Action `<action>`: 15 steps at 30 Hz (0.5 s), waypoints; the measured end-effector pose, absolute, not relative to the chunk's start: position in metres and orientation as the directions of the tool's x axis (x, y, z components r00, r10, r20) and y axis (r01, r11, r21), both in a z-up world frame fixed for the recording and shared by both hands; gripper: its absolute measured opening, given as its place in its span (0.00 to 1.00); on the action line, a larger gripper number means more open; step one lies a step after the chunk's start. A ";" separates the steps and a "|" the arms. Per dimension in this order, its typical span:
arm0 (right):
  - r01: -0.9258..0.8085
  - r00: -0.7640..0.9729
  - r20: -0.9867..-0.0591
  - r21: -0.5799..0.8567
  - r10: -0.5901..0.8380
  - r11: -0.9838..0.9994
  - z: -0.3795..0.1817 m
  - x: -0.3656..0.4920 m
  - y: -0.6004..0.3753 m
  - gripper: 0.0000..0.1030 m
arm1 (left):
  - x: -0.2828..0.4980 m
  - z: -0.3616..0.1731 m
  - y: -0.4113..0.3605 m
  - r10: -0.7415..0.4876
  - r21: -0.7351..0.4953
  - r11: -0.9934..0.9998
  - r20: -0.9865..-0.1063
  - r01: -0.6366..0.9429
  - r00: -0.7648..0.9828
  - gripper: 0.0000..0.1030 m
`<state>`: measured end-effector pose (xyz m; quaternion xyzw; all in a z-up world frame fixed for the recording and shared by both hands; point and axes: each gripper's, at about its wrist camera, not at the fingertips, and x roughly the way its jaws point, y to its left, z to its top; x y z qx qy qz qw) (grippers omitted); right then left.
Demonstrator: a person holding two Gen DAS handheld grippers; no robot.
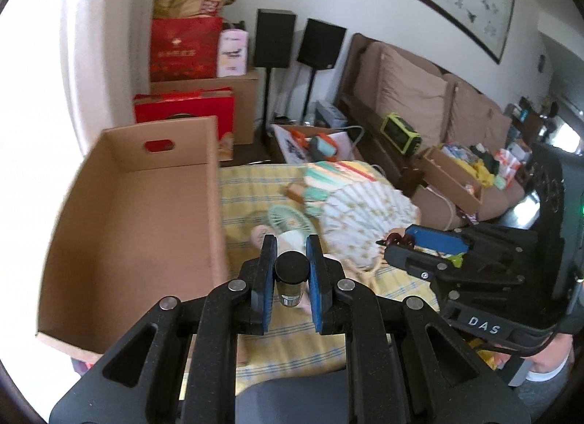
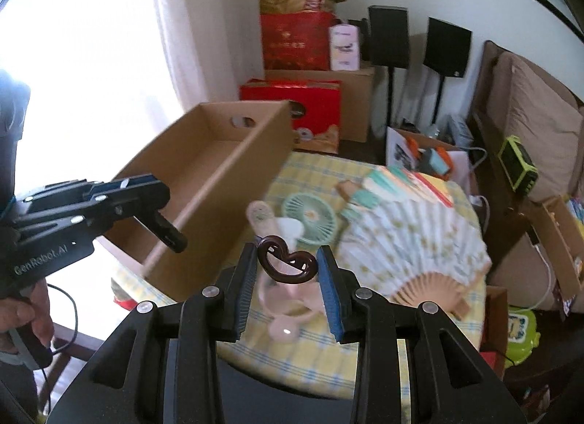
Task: Organize objects
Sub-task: 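Lower the black tube into the cardboard box and open the left tool while the right tool carries the heart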
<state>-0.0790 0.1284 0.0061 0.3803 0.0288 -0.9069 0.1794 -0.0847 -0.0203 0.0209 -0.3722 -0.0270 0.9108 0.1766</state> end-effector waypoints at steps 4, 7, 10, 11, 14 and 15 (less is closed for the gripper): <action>0.366 -0.642 -0.694 0.095 -0.325 -0.926 0.010 -0.083 0.112 0.33 | -0.082 0.022 -0.037 0.303 -0.164 -0.950 -0.675 -0.264 -0.673 0.15; 0.377 -0.643 -0.689 0.098 -0.336 -0.921 0.013 -0.087 0.102 0.33 | -0.082 0.023 -0.050 0.276 -0.151 -0.959 -0.678 -0.239 -0.681 0.15; 0.383 -0.648 -0.682 0.094 -0.340 -0.919 0.017 -0.092 0.091 0.33 | -0.082 0.023 -0.058 0.250 -0.134 -0.967 -0.682 -0.218 -0.688 0.15; 0.385 -0.650 -0.680 0.093 -0.341 -0.918 0.018 -0.092 0.089 0.33 | -0.084 0.023 -0.062 0.241 -0.133 -0.969 -0.683 -0.207 -0.689 0.15; 0.395 -0.650 -0.675 0.092 -0.349 -0.914 0.022 -0.095 0.078 0.33 | -0.086 0.018 -0.072 0.227 -0.138 -0.974 -0.687 -0.182 -0.690 0.15; 0.398 -0.651 -0.674 0.091 -0.350 -0.913 0.022 -0.097 0.074 0.33 | -0.087 0.017 -0.075 0.222 -0.139 -0.975 -0.688 -0.175 -0.691 0.15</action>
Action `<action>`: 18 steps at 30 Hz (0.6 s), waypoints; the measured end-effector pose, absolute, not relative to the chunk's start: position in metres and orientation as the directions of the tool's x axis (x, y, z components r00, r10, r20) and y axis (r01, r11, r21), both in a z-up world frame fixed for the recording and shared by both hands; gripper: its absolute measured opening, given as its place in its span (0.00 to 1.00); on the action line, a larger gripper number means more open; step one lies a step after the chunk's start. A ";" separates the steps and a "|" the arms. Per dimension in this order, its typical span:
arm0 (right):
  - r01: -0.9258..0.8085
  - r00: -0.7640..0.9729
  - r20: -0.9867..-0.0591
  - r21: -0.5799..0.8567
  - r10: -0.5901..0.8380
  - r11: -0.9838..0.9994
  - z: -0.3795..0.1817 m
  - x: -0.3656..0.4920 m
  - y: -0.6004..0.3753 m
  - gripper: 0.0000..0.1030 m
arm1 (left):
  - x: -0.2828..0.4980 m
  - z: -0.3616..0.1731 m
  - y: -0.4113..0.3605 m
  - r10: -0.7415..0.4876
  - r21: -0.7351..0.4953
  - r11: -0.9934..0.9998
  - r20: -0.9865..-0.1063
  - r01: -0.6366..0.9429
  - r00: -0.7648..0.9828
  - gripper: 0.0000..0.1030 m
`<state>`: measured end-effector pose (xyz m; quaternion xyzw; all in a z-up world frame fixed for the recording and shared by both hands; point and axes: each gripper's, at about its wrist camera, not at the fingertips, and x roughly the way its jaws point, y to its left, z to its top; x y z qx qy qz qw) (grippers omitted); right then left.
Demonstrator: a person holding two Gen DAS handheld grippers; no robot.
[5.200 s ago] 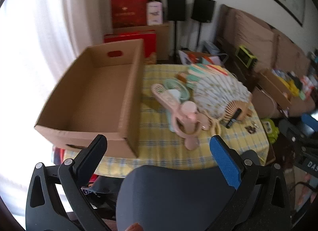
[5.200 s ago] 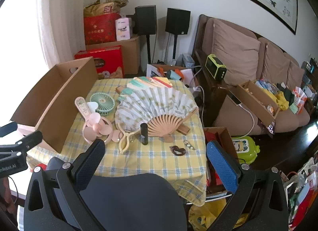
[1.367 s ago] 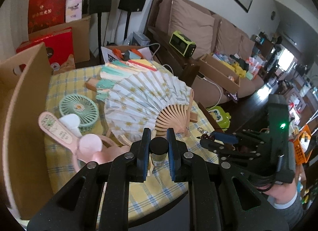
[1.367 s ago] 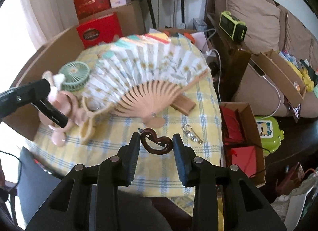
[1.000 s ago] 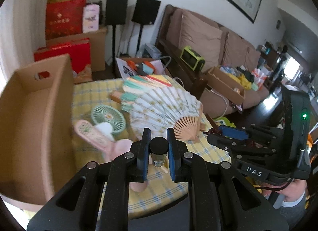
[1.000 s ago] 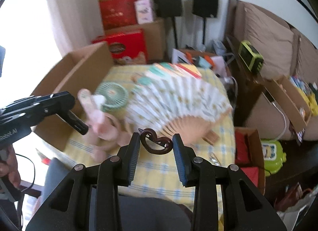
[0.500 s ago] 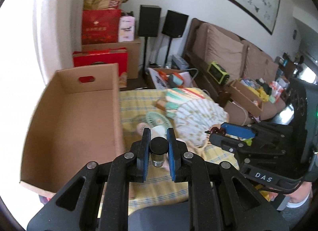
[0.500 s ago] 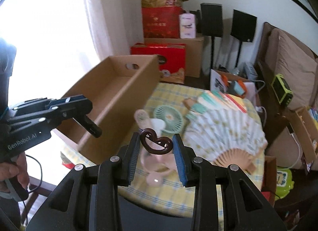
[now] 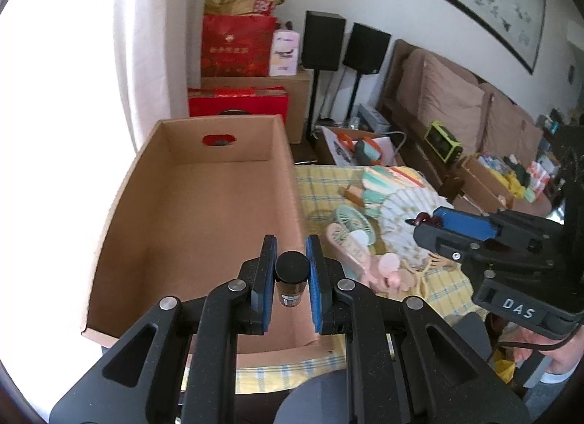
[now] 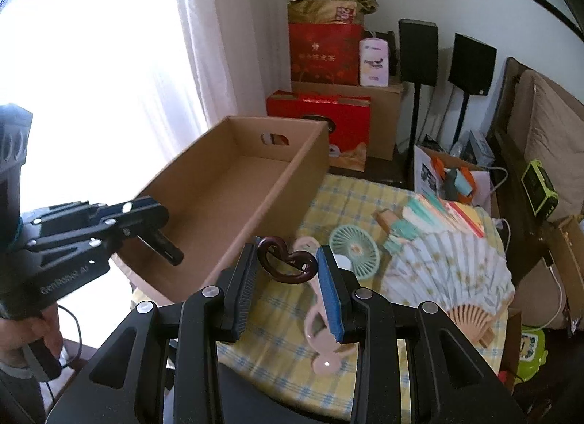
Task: Organize objects
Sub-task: 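Lower the black tube into the cardboard box and open the left tool while the right tool carries the heart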
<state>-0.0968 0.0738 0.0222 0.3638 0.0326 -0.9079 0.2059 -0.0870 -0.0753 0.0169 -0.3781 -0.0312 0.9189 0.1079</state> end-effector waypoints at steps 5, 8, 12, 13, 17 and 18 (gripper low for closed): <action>0.412 -0.645 -0.674 0.090 -0.360 -0.907 0.022 -0.102 0.055 0.33 | -0.090 0.010 -0.093 0.197 -0.140 -0.980 -0.692 -0.139 -0.695 0.15; 0.422 -0.637 -0.678 0.090 -0.366 -0.902 0.020 -0.106 0.043 0.33 | -0.094 0.006 -0.104 0.182 -0.137 -0.983 -0.695 -0.120 -0.696 0.15; 0.436 -0.626 -0.684 0.092 -0.375 -0.895 0.016 -0.112 0.025 0.33 | -0.098 0.000 -0.115 0.164 -0.133 -0.986 -0.702 -0.099 -0.693 0.14; 0.440 -0.622 -0.686 0.094 -0.379 -0.893 0.014 -0.113 0.021 0.33 | -0.100 -0.003 -0.118 0.161 -0.133 -0.987 -0.706 -0.094 -0.689 0.14; 0.459 -0.600 -0.696 0.103 -0.394 -0.882 0.004 -0.118 0.005 0.33 | -0.106 -0.015 -0.125 0.150 -0.129 -0.988 -0.725 -0.082 -0.673 0.15; 0.464 -0.594 -0.700 0.104 -0.396 -0.880 0.000 -0.120 0.000 0.33 | -0.107 -0.019 -0.127 0.148 -0.128 -0.989 -0.729 -0.079 -0.668 0.15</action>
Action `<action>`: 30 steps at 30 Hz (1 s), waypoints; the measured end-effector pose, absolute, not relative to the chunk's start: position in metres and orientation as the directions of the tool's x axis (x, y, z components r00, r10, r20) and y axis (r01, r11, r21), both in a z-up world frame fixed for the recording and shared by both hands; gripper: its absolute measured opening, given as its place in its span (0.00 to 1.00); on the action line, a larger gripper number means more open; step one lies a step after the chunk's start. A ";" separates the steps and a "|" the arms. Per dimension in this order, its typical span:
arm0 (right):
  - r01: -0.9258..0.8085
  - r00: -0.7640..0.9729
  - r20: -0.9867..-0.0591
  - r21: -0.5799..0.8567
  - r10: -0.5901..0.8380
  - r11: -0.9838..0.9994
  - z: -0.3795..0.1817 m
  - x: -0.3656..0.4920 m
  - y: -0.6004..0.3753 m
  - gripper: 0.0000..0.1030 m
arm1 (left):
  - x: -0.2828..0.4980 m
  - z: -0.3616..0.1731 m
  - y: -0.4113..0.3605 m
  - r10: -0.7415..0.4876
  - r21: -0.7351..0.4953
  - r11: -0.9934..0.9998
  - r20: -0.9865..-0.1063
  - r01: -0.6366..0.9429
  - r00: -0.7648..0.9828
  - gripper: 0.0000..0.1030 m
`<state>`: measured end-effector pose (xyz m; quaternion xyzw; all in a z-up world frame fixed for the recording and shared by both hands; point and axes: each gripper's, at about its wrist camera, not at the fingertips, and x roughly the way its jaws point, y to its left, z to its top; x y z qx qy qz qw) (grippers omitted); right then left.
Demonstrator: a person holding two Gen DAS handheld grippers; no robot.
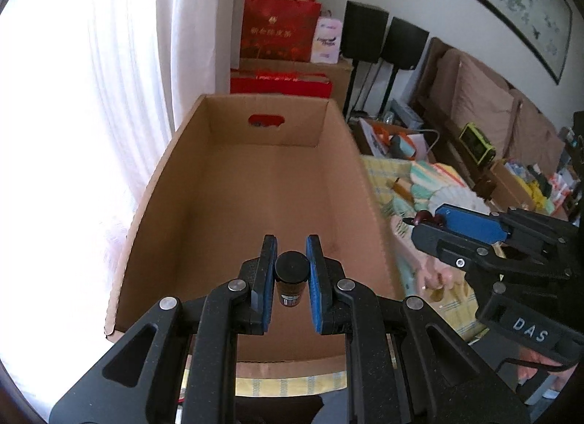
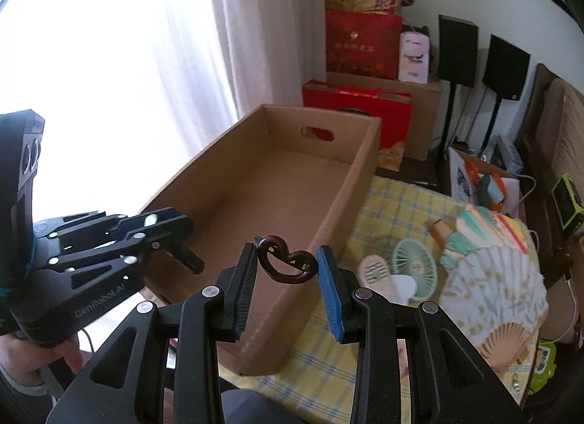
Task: Organize objects
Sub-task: 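Lower the black tube into the cardboard box and open the left tool while the right tool carries the heart, then open the right tool to drop the brown heart ring into the box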
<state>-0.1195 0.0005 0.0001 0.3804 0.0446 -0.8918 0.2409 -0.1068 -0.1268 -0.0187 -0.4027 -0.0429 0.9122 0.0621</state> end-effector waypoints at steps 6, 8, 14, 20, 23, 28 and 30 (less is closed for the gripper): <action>0.486 -0.562 -0.725 0.100 -0.398 -0.868 -0.020 -0.124 -0.020 0.33 | -0.113 -0.040 -0.135 0.141 -0.134 -0.989 -0.758 -0.060 -0.637 0.15; 0.494 -0.553 -0.733 0.093 -0.395 -0.865 -0.026 -0.124 -0.024 0.33 | -0.116 -0.047 -0.136 0.144 -0.139 -0.989 -0.769 -0.058 -0.623 0.15; 0.499 -0.551 -0.737 0.086 -0.392 -0.862 -0.034 -0.123 -0.028 0.44 | -0.118 -0.057 -0.137 0.148 -0.152 -0.987 -0.777 -0.045 -0.612 0.22; 0.488 -0.568 -0.725 0.083 -0.389 -0.869 -0.028 -0.122 -0.021 0.49 | -0.116 -0.052 -0.141 0.152 -0.167 -0.985 -0.767 -0.034 -0.623 0.38; 0.473 -0.578 -0.722 0.082 -0.380 -0.877 -0.024 -0.121 -0.015 0.50 | -0.116 -0.048 -0.140 0.144 -0.163 -0.986 -0.763 -0.028 -0.631 0.46; 0.442 -0.602 -0.717 0.068 -0.352 -0.894 -0.018 -0.122 -0.004 0.58 | -0.114 -0.042 -0.139 0.129 -0.153 -0.988 -0.751 -0.020 -0.647 0.64; 0.424 -0.618 -0.711 0.057 -0.336 -0.904 -0.015 -0.121 0.002 0.68 | -0.113 -0.040 -0.137 0.122 -0.145 -0.989 -0.748 -0.019 -0.652 0.69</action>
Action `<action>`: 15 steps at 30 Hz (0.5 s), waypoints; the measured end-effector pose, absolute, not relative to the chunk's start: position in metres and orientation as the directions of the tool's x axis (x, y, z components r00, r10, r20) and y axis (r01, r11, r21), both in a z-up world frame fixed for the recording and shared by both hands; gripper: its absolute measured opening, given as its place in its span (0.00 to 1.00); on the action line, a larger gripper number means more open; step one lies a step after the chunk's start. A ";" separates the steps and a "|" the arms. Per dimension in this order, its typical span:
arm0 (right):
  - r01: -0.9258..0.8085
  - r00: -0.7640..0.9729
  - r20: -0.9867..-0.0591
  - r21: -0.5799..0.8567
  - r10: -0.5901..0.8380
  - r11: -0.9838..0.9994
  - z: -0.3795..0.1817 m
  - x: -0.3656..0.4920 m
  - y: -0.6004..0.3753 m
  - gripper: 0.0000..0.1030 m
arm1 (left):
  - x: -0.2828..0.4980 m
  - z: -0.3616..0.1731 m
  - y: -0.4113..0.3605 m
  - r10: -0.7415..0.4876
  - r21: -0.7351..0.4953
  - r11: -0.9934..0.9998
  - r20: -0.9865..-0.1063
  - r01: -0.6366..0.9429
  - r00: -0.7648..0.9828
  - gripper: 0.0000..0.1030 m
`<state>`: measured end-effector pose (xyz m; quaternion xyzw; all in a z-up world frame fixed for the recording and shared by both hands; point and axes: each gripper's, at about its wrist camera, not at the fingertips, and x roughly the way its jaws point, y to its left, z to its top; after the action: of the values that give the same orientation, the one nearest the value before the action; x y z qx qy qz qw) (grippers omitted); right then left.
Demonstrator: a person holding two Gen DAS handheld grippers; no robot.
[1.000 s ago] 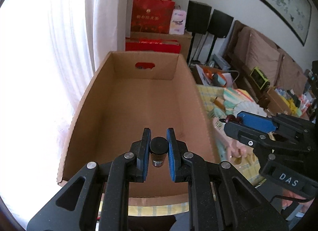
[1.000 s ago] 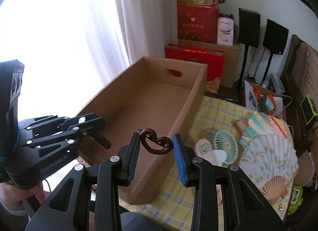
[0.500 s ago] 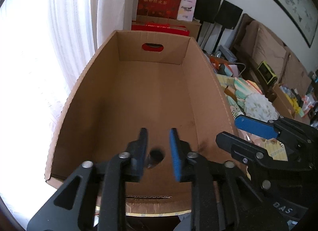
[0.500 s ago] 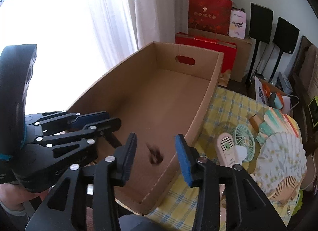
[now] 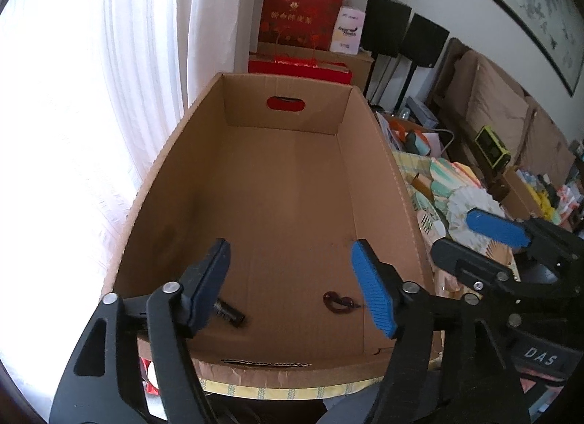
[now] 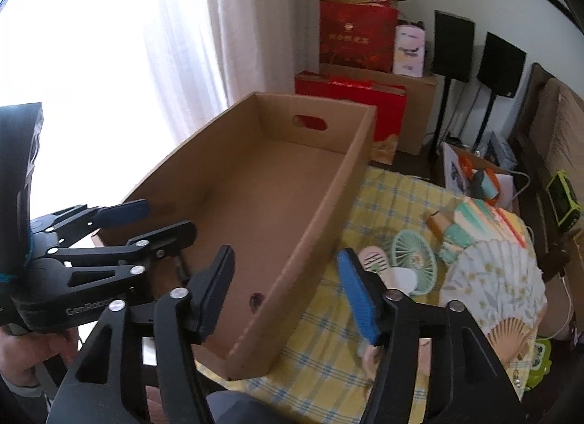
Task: Organize objects
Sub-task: 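Open the right tool to drop the brown heart ring into the box, then move both open tools back over the table items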
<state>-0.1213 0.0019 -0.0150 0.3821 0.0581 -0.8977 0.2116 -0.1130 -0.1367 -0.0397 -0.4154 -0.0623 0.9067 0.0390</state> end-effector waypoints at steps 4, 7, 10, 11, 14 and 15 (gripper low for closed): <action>0.398 -0.645 -0.699 0.035 -0.307 -0.917 -0.009 -0.120 0.011 0.79 | -0.111 -0.036 -0.132 0.124 -0.150 -0.988 -0.740 -0.018 -0.661 0.81; 0.373 -0.658 -0.698 0.025 -0.284 -0.927 -0.007 -0.119 0.021 0.84 | -0.110 -0.034 -0.128 0.132 -0.156 -0.987 -0.734 -0.024 -0.667 0.92; 0.346 -0.664 -0.698 0.031 -0.268 -0.938 -0.007 -0.118 0.034 0.90 | -0.110 -0.032 -0.123 0.141 -0.161 -0.986 -0.730 -0.031 -0.669 0.98; 0.336 -0.666 -0.698 0.033 -0.262 -0.941 -0.007 -0.118 0.039 0.92 | -0.109 -0.032 -0.120 0.145 -0.165 -0.986 -0.728 -0.034 -0.670 1.00; 0.308 -0.673 -0.698 0.038 -0.246 -0.951 -0.006 -0.118 0.054 0.99 | -0.110 -0.030 -0.113 0.154 -0.167 -0.985 -0.726 -0.045 -0.670 1.00; 0.297 -0.677 -0.696 0.040 -0.240 -0.954 -0.005 -0.117 0.060 0.99 | -0.109 -0.030 -0.111 0.156 -0.167 -0.985 -0.726 -0.048 -0.669 1.00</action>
<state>-0.1173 0.0599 -0.0049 0.3744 0.0383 -0.9148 0.1468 -0.1094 -0.1113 -0.0297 -0.4027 -0.0667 0.9112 0.0559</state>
